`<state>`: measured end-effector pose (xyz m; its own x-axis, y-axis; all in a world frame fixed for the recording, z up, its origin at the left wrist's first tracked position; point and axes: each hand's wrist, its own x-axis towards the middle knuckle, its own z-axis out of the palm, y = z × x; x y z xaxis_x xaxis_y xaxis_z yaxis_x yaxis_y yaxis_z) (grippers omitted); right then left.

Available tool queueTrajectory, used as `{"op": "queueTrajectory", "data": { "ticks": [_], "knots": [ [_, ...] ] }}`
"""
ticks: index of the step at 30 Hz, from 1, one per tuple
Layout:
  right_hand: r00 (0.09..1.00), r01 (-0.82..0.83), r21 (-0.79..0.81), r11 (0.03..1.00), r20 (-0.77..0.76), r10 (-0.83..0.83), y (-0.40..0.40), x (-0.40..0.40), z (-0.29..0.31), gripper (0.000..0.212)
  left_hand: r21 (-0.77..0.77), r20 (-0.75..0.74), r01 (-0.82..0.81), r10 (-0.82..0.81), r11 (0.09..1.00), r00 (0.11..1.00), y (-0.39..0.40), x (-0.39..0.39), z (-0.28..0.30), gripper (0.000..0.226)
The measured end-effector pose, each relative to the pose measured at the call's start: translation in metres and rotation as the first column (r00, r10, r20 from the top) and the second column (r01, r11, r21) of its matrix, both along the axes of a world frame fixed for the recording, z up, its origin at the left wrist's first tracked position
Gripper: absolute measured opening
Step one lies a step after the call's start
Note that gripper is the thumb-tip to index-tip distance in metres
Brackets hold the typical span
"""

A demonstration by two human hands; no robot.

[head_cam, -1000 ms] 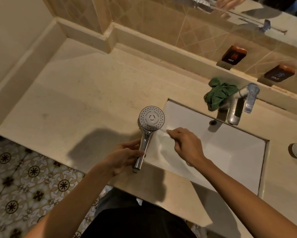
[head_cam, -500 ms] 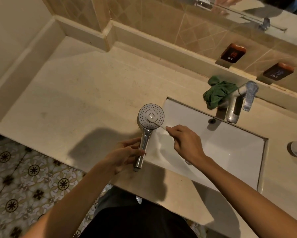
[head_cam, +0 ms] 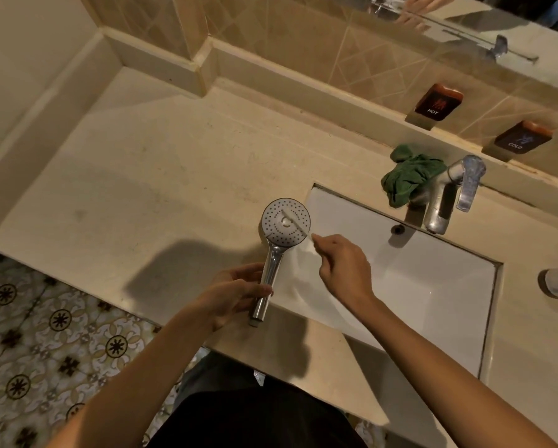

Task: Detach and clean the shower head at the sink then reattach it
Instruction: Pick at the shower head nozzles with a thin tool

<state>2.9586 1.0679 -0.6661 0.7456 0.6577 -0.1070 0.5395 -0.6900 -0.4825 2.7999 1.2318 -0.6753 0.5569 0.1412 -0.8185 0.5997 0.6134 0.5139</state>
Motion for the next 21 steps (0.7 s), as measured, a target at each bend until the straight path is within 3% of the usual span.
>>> {"op": "queueTrajectory", "data": {
  "ticks": [2, 6, 10, 15, 19, 21],
  "knots": [
    [0.997, -0.073, -0.009, 0.997, 0.005, 0.073, -0.003, -0.006, -0.002, 0.035, -0.018, -0.01, -0.02, 0.02, 1.0, 1.0, -0.001, -0.002, -0.001, 0.051],
    [0.997, 0.082, -0.054, 0.995, 0.022, -0.081, -0.005, 0.023, -0.005, 0.036, -0.022, -0.018, -0.06, 0.06, 0.998, 0.998, -0.003, -0.007, -0.002, 0.057],
    [0.988, -0.152, -0.039, 0.988, -0.007, 0.151, -0.004, 0.004, -0.003, 0.039, -0.049, -0.024, -0.071, 0.07, 0.996, 0.997, -0.001, -0.01, -0.003, 0.054],
    [1.0, 0.004, -0.025, 1.0, -0.026, -0.004, 0.002, 0.01, -0.009, 0.036, -0.005, -0.029, -0.062, 0.062, 0.998, 0.998, 0.004, -0.012, -0.004, 0.048],
    [0.987, -0.155, -0.017, 0.988, -0.04, 0.154, 0.008, -0.01, -0.006, 0.041, -0.002, -0.038, -0.063, 0.063, 0.998, 0.997, 0.006, -0.009, -0.004, 0.05],
    [0.987, -0.156, -0.031, 0.987, -0.028, 0.155, 0.008, -0.005, -0.006, 0.043, 0.0, -0.032, -0.081, 0.08, 0.997, 0.996, 0.007, -0.009, -0.005, 0.049]
  ]
}}
